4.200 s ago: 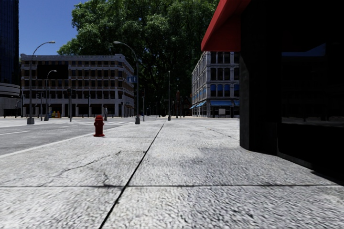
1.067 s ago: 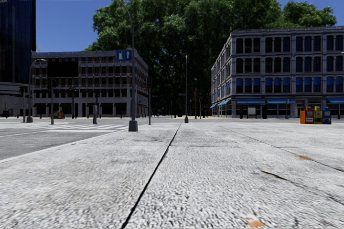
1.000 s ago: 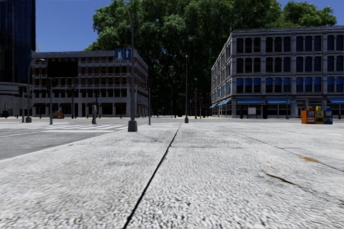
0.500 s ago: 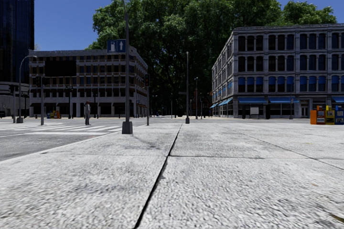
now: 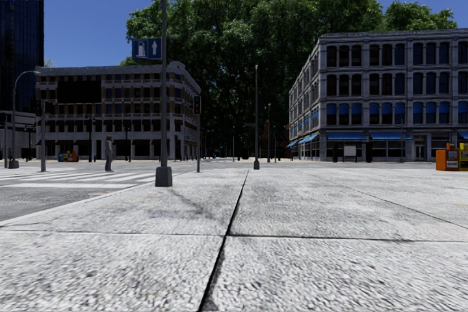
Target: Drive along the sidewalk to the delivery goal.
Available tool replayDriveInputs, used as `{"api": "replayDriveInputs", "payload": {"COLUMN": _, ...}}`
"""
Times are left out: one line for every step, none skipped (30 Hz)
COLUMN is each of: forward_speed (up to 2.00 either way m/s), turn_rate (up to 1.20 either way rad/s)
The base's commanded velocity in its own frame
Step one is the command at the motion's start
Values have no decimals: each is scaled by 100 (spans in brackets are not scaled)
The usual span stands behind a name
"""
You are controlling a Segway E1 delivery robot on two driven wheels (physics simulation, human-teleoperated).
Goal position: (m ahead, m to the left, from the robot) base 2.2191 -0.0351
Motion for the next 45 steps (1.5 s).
{"api": "replayDriveInputs", "payload": {"forward_speed": 198, "turn_rate": 0}}
{"api": "replayDriveInputs", "payload": {"forward_speed": 198, "turn_rate": 0}}
{"api": "replayDriveInputs", "payload": {"forward_speed": 198, "turn_rate": 0}}
{"api": "replayDriveInputs", "payload": {"forward_speed": 198, "turn_rate": 0}}
{"api": "replayDriveInputs", "payload": {"forward_speed": 198, "turn_rate": 0}}
{"api": "replayDriveInputs", "payload": {"forward_speed": 198, "turn_rate": 0}}
{"api": "replayDriveInputs", "payload": {"forward_speed": 198, "turn_rate": 0}}
{"api": "replayDriveInputs", "payload": {"forward_speed": 198, "turn_rate": 0}}
{"api": "replayDriveInputs", "payload": {"forward_speed": 198, "turn_rate": 0}}
{"api": "replayDriveInputs", "payload": {"forward_speed": 198, "turn_rate": 0}}
{"api": "replayDriveInputs", "payload": {"forward_speed": 198, "turn_rate": 0}}
{"api": "replayDriveInputs", "payload": {"forward_speed": 198, "turn_rate": 0}}
{"api": "replayDriveInputs", "payload": {"forward_speed": 198, "turn_rate": 0}}
{"api": "replayDriveInputs", "payload": {"forward_speed": 198, "turn_rate": 0}}
{"api": "replayDriveInputs", "payload": {"forward_speed": 198, "turn_rate": 0}}
{"api": "replayDriveInputs", "payload": {"forward_speed": 198, "turn_rate": 0}}
{"api": "replayDriveInputs", "payload": {"forward_speed": 198, "turn_rate": 0}}
{"api": "replayDriveInputs", "payload": {"forward_speed": 198, "turn_rate": 0}}
{"api": "replayDriveInputs", "payload": {"forward_speed": 198, "turn_rate": 0}}
{"api": "replayDriveInputs", "payload": {"forward_speed": 198, "turn_rate": 0}}
{"api": "replayDriveInputs", "payload": {"forward_speed": 198, "turn_rate": 0}}
{"api": "replayDriveInputs", "payload": {"forward_speed": 198, "turn_rate": 0}}
{"api": "replayDriveInputs", "payload": {"forward_speed": 198, "turn_rate": 0}}
{"api": "replayDriveInputs", "payload": {"forward_speed": 198, "turn_rate": 0}}
{"api": "replayDriveInputs", "payload": {"forward_speed": 198, "turn_rate": 0}}
{"api": "replayDriveInputs", "payload": {"forward_speed": 198, "turn_rate": 0}}
{"api": "replayDriveInputs", "payload": {"forward_speed": 198, "turn_rate": 0}}
{"api": "replayDriveInputs", "payload": {"forward_speed": 196, "turn_rate": 0}}
{"api": "replayDriveInputs", "payload": {"forward_speed": 0, "turn_rate": 0}}
{"api": "replayDriveInputs", "payload": {"forward_speed": 0, "turn_rate": 0}}
{"api": "replayDriveInputs", "payload": {"forward_speed": 0, "turn_rate": 0}}
{"api": "replayDriveInputs", "payload": {"forward_speed": 0, "turn_rate": 0}}
{"api": "replayDriveInputs", "payload": {"forward_speed": 0, "turn_rate": 0}}
{"api": "replayDriveInputs", "payload": {"forward_speed": 0, "turn_rate": 0}}
{"api": "replayDriveInputs", "payload": {"forward_speed": 0, "turn_rate": 0}}
{"api": "replayDriveInputs", "payload": {"forward_speed": 0, "turn_rate": 0}}
{"api": "replayDriveInputs", "payload": {"forward_speed": 0, "turn_rate": 0}}
{"api": "replayDriveInputs", "payload": {"forward_speed": 0, "turn_rate": 0}}
{"api": "replayDriveInputs", "payload": {"forward_speed": 0, "turn_rate": 0}}
{"api": "replayDriveInputs", "payload": {"forward_speed": 0, "turn_rate": 0}}
{"api": "replayDriveInputs", "payload": {"forward_speed": 0, "turn_rate": 0}}
{"api": "replayDriveInputs", "payload": {"forward_speed": 0, "turn_rate": 0}}
{"api": "replayDriveInputs", "payload": {"forward_speed": 0, "turn_rate": 0}}
{"api": "replayDriveInputs", "payload": {"forward_speed": 0, "turn_rate": 0}}
{"api": "replayDriveInputs", "payload": {"forward_speed": 0, "turn_rate": 0}}
